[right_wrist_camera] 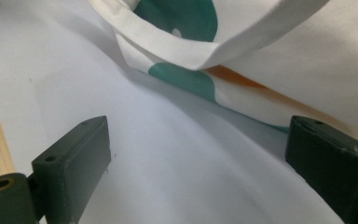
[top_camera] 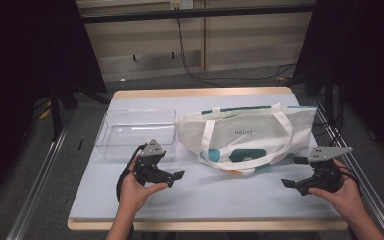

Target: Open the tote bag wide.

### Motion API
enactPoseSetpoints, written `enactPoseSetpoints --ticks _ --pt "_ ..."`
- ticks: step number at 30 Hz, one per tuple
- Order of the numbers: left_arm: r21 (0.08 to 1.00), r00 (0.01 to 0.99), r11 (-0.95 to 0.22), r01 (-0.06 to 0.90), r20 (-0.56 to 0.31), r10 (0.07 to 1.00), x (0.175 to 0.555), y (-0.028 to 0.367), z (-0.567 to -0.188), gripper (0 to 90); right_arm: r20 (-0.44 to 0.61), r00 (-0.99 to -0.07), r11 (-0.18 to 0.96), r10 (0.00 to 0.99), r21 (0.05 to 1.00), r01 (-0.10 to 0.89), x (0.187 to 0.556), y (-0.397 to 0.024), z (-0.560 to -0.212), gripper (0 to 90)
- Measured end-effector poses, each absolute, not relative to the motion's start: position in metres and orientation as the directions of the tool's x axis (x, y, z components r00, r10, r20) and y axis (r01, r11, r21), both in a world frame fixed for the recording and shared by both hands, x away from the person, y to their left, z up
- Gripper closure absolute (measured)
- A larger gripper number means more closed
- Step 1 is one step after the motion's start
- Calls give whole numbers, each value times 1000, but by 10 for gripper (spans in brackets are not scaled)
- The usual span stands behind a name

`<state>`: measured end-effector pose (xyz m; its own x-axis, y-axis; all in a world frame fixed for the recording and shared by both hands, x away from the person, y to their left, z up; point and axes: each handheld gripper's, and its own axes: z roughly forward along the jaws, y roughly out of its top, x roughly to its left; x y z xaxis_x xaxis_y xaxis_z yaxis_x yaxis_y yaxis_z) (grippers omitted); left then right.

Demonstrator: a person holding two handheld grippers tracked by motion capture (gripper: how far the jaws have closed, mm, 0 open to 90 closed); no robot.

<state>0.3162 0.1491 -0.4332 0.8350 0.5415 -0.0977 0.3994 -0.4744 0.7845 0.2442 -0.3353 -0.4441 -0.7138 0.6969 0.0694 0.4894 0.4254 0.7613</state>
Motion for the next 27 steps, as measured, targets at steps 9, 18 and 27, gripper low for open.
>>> enactPoseSetpoints --ticks 9,18,27 --pt "784 849 -486 387 -98 519 325 141 -418 50 76 -715 411 695 774 481 250 -334 -433 80" --pt "786 858 -498 367 -79 507 331 138 -398 68 83 -711 391 698 788 476 258 -337 -416 111" --pt "778 866 -509 369 -89 492 339 138 -387 88 82 -733 402 675 793 458 263 -332 -401 148"
